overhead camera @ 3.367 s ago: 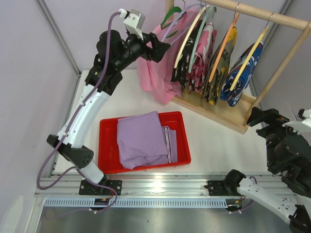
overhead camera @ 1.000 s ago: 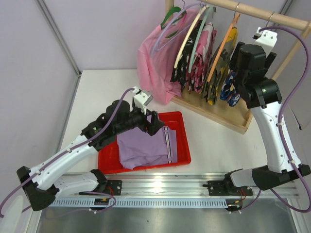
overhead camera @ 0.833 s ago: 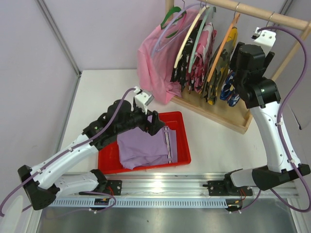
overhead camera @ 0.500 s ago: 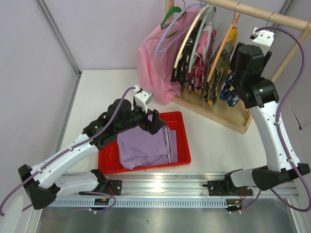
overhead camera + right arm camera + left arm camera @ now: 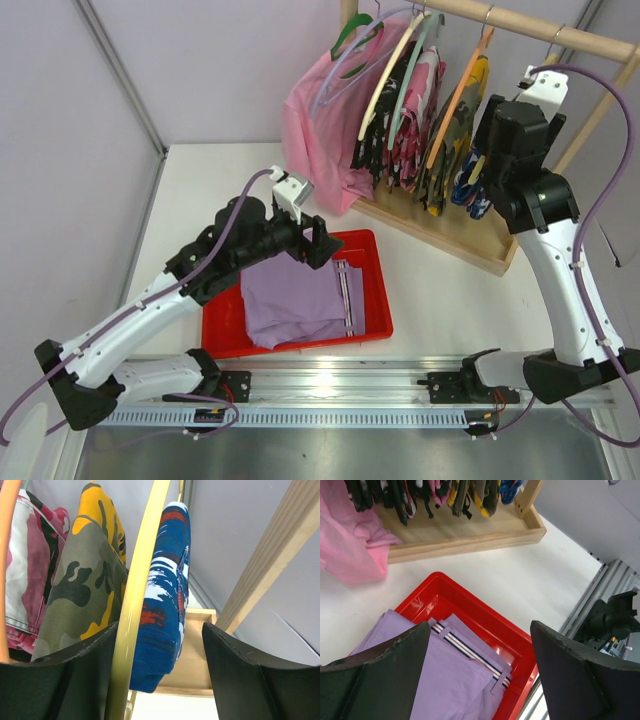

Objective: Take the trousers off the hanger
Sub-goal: Grab a hanger with trousers on it with the left arm

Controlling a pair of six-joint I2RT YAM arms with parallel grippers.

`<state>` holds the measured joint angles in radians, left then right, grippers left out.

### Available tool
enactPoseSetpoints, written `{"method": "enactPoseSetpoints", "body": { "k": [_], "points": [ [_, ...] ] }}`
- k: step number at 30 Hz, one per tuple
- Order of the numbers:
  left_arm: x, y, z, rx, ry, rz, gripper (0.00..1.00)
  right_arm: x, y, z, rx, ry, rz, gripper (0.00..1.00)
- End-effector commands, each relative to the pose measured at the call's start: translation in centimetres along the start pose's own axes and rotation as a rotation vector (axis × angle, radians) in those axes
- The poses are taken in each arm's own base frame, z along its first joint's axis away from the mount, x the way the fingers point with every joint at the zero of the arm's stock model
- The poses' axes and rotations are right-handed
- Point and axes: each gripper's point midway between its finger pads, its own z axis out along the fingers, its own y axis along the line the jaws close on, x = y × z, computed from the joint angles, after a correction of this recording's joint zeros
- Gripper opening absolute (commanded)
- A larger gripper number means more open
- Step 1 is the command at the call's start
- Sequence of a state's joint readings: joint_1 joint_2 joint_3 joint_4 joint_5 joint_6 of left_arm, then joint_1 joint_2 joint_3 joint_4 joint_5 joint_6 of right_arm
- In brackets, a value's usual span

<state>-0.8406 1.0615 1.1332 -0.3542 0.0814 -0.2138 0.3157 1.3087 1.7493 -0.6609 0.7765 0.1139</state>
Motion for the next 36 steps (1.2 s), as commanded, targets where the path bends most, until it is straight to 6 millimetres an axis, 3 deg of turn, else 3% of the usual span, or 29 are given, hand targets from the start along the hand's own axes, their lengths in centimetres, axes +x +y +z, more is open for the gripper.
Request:
{"method": "enactPoseSetpoints", "body": {
  "k": [1, 11, 12, 18, 25, 26, 27, 29, 30, 32, 33, 35, 36],
  "points": [
    [-3.8, -1.2, -0.2, 0.033, -0.096, -0.01, 0.87, -2.2, -1.3, -1.7, -0.016, -0.057, 0.053, 0.72],
    [-8.8, -2.7, 1.0, 0.079, -0.186, 0.006, 0.87, -1.6, -2.3, -3.4, -0.054, -0.033, 0.044, 0.72],
    [-10.1, -3.2, 0.8, 0.091, -0.209, 0.009, 0.87, -1.4, -2.3, -3.6, -0.06, -0.028, 0.041, 0.73],
    [-12.3, -3.4, 2.6, 0.067, -0.228, 0.015, 0.87, -2.0, -2.2, -5.2, -0.147, -0.046, 0.076, 0.74],
    [-15.9, -1.0, 5.2, -0.103, -0.275, 0.007, 0.87, -1.4, -2.3, -6.4, -0.207, -0.046, 0.067, 0.73],
    [-17.4, -0.6, 5.5, -0.129, -0.306, 0.012, 0.86, -1.3, -2.3, -6.5, -0.21, -0.046, 0.066, 0.73],
    [-17.5, -0.5, 5.9, -0.14, -0.305, 0.022, 0.85, -0.9, -2.3, -6.5, -0.216, -0.042, 0.058, 0.73],
    [-20.2, -0.3, 5.5, -0.17, -0.355, 0.046, 0.79, -0.8, -2.7, -7.0, -0.222, -0.053, 0.06, 0.73],
    [-20.9, -0.2, 6.5, -0.184, -0.358, 0.053, 0.77, -0.7, -2.8, -7.1, -0.223, -0.055, 0.056, 0.73],
    [-20.5, 0.4, 7.6, -0.212, -0.317, 0.085, 0.72, -0.3, -3.0, -7.3, -0.226, -0.052, 0.051, 0.73],
    [-22.0, 0.4, 7.7, -0.225, -0.346, 0.088, 0.7, -0.2, -3.1, -7.3, -0.225, -0.049, 0.045, 0.72],
    [-22.0, 1.0, 8.5, -0.26, -0.334, 0.107, 0.68, 0.2, -3.2, -7.5, -0.228, -0.045, 0.041, 0.72],
    [-23.2, 1.4, 8.0, -0.294, -0.365, 0.106, 0.67, 0.2, -3.2, -7.6, -0.233, -0.044, 0.037, 0.72]
  ]
}}
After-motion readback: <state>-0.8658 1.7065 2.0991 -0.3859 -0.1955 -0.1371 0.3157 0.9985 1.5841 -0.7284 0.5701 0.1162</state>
